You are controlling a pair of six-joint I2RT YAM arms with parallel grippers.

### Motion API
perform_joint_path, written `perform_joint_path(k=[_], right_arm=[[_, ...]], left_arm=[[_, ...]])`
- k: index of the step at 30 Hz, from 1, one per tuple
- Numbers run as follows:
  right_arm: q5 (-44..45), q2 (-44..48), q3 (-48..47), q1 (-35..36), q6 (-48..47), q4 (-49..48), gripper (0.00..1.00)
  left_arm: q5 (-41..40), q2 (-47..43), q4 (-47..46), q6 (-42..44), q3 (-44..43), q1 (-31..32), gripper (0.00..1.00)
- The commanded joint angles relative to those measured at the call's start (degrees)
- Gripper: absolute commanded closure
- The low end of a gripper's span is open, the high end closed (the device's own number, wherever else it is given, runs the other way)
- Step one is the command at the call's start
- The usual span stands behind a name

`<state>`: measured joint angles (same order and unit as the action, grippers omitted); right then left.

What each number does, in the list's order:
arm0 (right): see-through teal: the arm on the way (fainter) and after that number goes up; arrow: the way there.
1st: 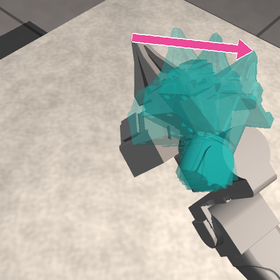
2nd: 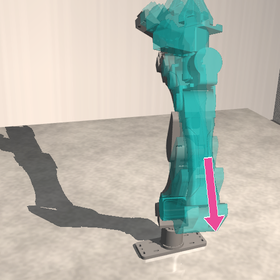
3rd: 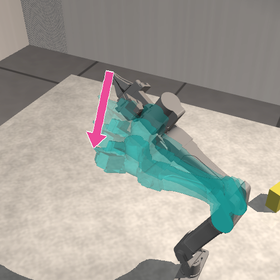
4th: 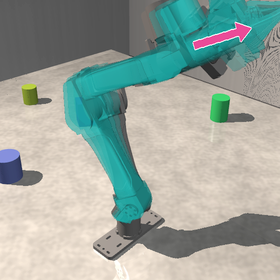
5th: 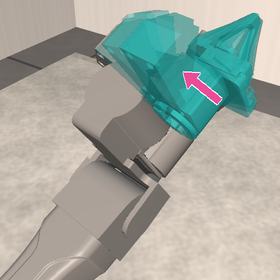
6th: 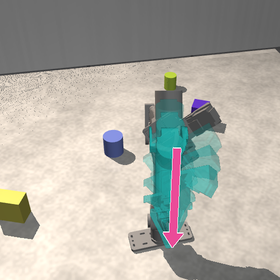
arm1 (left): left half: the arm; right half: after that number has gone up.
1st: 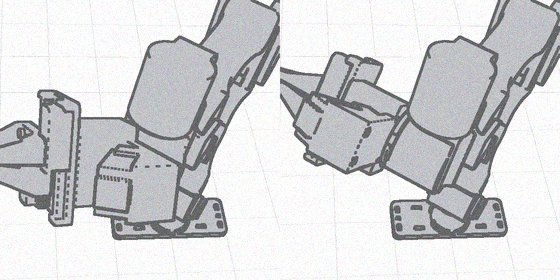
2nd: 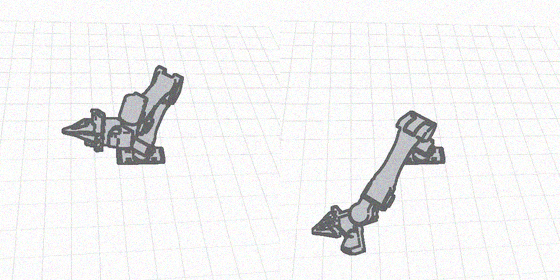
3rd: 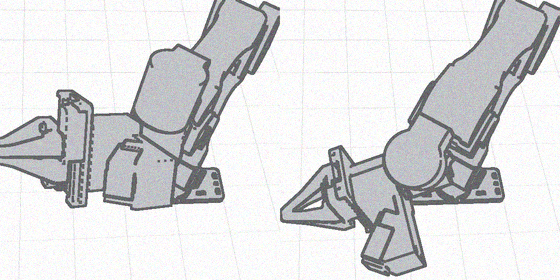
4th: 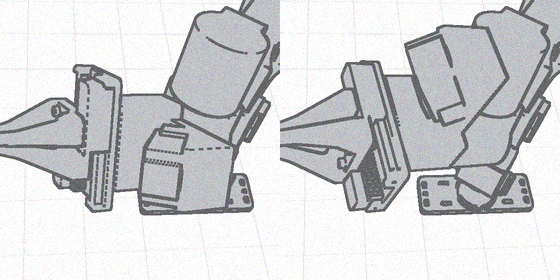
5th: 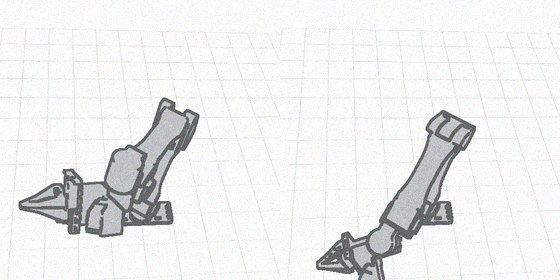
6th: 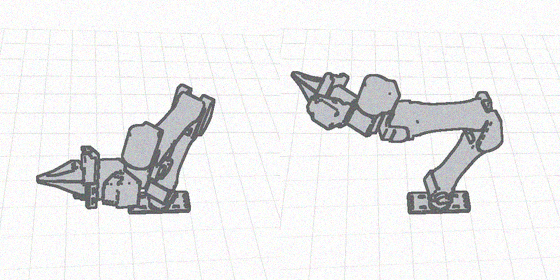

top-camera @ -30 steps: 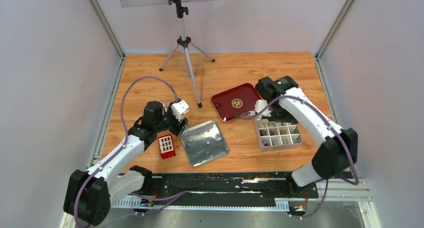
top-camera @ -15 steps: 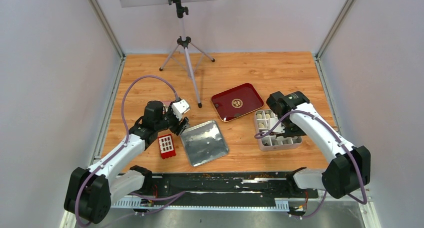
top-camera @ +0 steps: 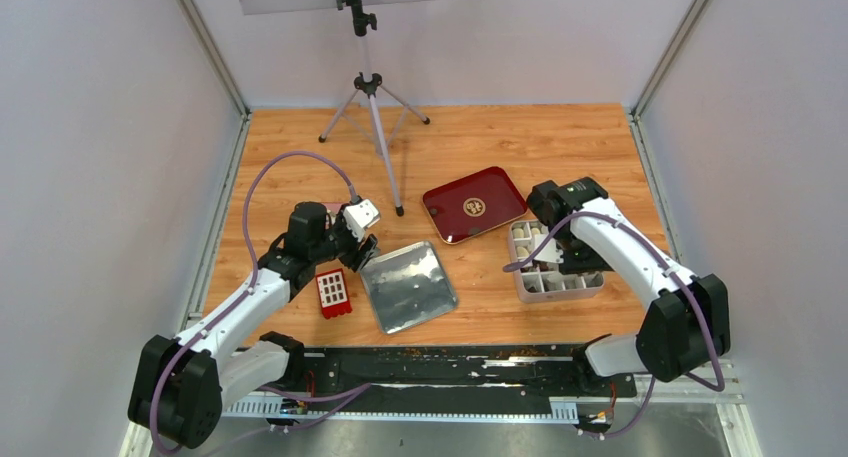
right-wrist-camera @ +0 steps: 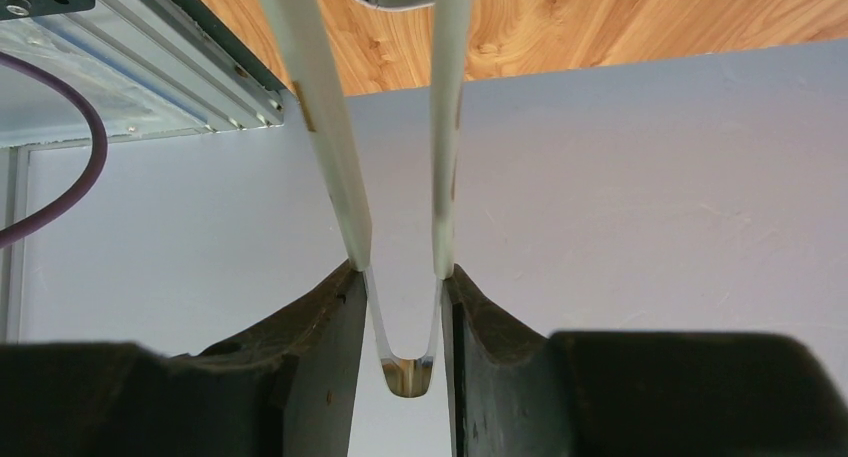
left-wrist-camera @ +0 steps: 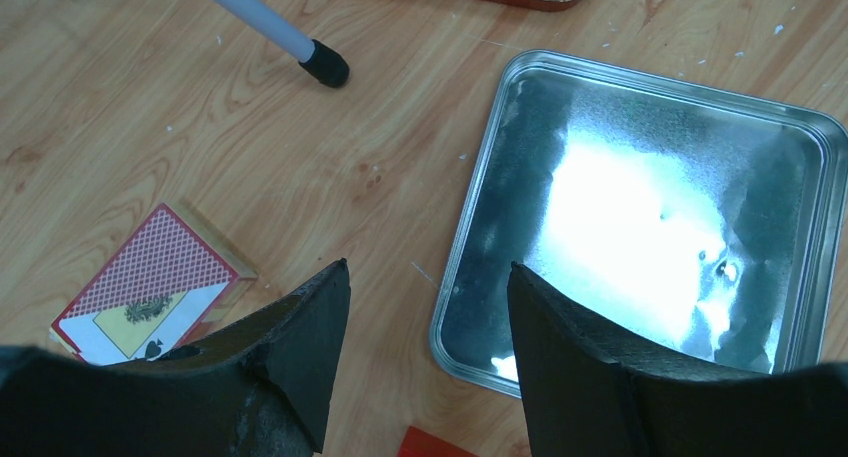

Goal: Pack the chocolate
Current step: Place the fake chocolate in the packing box, then adjust the clamp.

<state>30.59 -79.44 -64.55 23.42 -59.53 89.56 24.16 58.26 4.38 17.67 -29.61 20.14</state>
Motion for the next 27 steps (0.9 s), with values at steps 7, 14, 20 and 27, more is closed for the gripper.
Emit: perform_joint_path(k=[7,14,20,27], right_arm=[[-4.39,-1.93,-10.24,0.05,-1.78,2.62,0.73],[-18.96,-19.49,-34.39,0.05,7.27,2.56,0.74],[-34.81,-36.58,-55.78,0.13,18.07,2.56,0.74],[-45.40,-42.93,-63.90,3.66,24.90,2.55,0.74]], left_arm=[[4.35,-0.07,1.23,6.16,-4.70,1.63,0.35],[0.24,-1.26,-3.73,31.93,-8.74,14.52,0.34],[3.17,8.62,-16.25,43.13,-12.55,16.83,0.32],[10.27,18.73,-23.89,60.91,-15.72,19.02,0.32]])
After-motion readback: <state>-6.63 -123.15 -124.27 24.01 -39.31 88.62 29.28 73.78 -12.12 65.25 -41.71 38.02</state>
